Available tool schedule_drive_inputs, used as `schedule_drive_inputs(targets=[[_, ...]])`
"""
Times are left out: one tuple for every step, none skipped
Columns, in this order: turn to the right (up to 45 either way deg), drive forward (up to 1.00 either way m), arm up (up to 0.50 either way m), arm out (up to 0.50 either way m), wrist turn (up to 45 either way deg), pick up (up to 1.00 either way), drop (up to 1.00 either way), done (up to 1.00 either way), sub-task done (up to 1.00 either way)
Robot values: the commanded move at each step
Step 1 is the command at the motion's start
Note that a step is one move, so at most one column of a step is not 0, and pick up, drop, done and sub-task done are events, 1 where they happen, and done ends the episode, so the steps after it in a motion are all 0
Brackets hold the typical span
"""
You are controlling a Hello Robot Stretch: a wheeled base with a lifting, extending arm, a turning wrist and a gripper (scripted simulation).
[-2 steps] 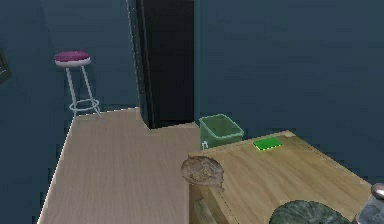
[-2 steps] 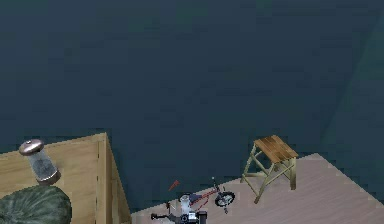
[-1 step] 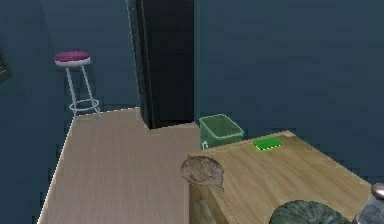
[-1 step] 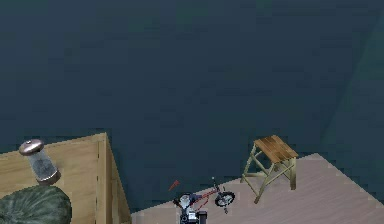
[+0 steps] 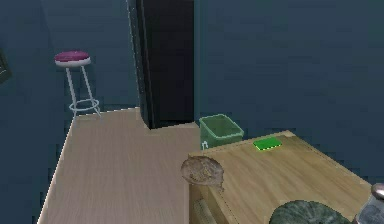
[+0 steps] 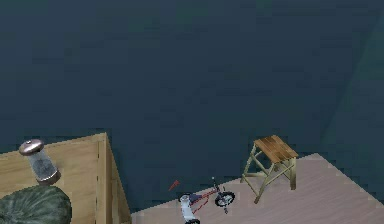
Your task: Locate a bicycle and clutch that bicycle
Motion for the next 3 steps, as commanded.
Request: schedule_drive_inputs(targets=[[0.0,0.0,0.0,0.0,0.0,1.0,0.0,0.0,0.0],[0.0,0.0,0.1,0.0,0.0,0.0,0.0,0.0,0.0],[0.0,0.0,0.0,0.0,0.0,0.0,0.0,1.0,0.0]])
